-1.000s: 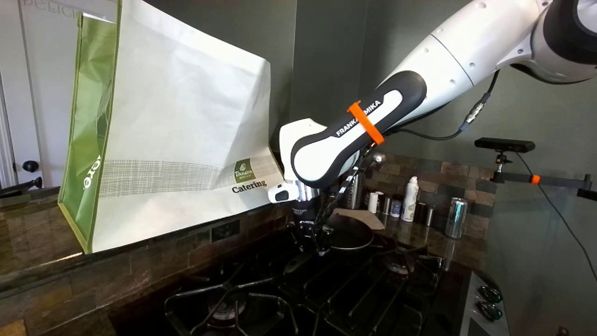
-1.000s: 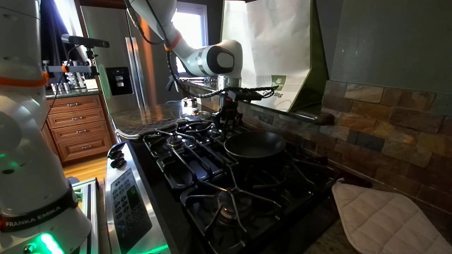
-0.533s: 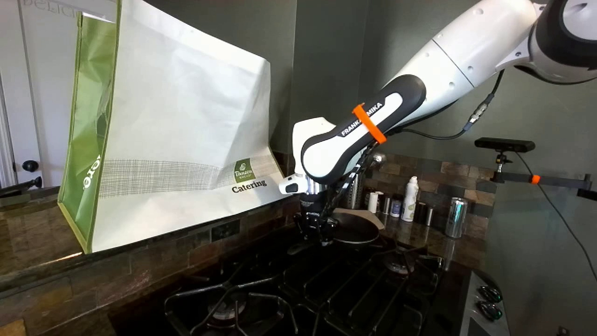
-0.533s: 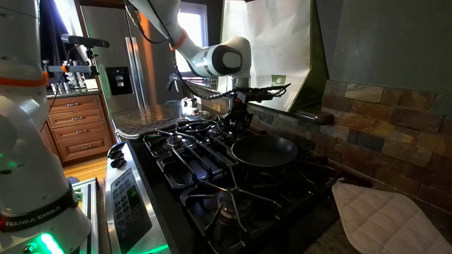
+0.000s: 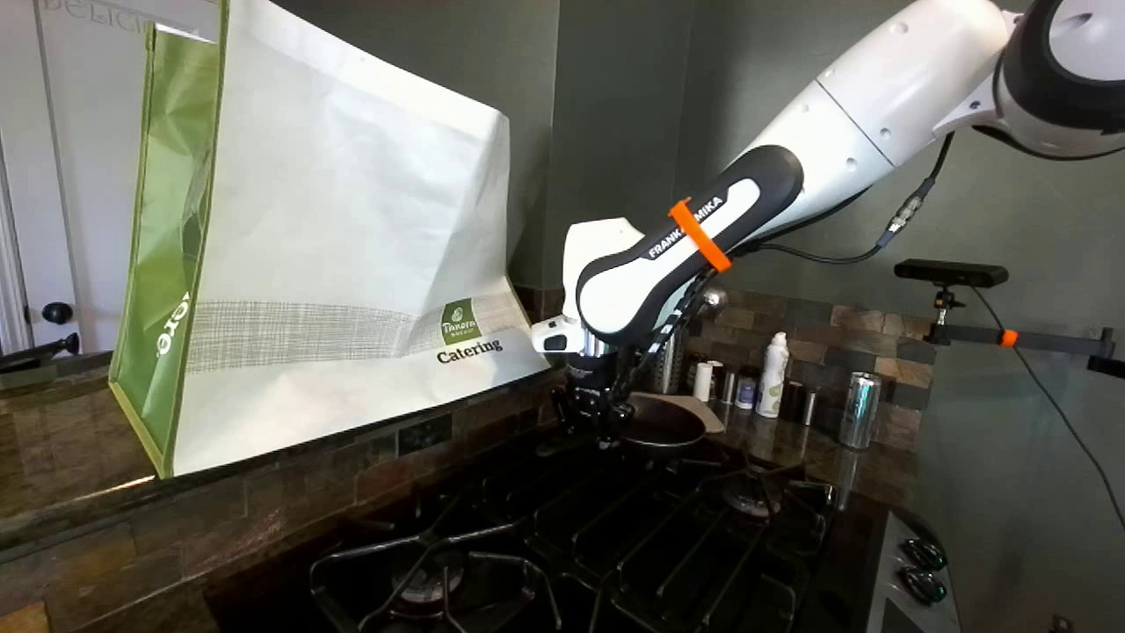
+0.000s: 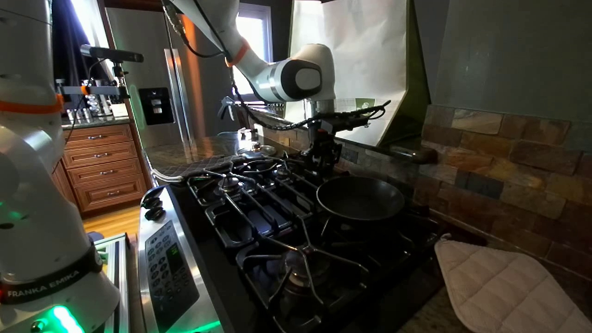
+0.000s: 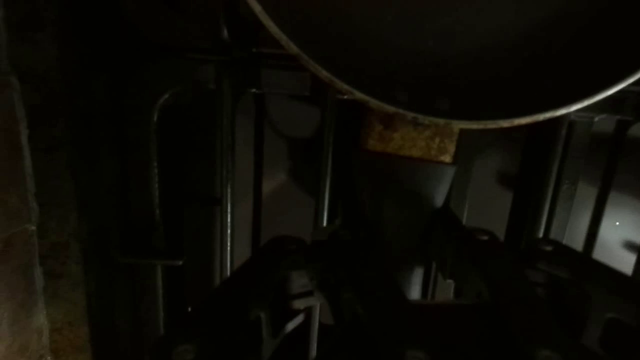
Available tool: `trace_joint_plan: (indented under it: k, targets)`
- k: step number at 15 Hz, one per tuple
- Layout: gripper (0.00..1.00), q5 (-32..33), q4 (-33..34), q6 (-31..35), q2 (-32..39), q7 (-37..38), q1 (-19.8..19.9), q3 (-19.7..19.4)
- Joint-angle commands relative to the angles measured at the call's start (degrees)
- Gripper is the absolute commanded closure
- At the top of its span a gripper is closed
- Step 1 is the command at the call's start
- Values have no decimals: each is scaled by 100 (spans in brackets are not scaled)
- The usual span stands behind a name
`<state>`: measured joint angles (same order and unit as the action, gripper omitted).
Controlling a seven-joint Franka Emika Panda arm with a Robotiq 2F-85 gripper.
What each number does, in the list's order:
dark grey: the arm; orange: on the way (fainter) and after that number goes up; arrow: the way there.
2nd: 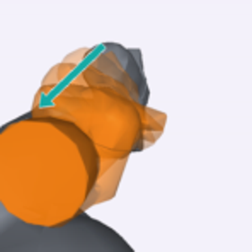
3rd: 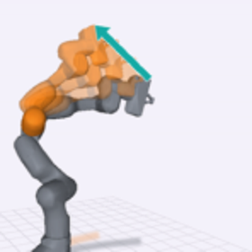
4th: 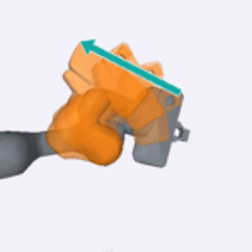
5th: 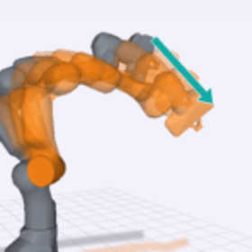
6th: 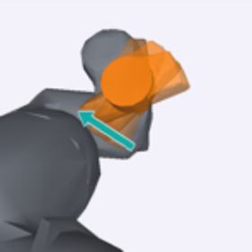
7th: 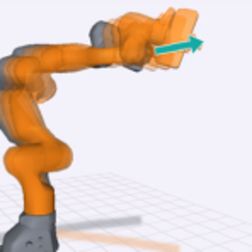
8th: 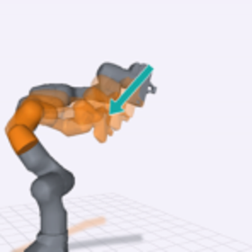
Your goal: Move the pan to the right
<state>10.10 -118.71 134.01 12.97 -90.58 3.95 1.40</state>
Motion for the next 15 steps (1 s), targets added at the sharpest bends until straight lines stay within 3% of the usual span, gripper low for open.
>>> trace_joint_plan:
  k: [1,15]
  targets:
    - [88,72,-160,250,-83,-121,37,-56]
    - [88,-28,-157,412,-76,-246,254,-199]
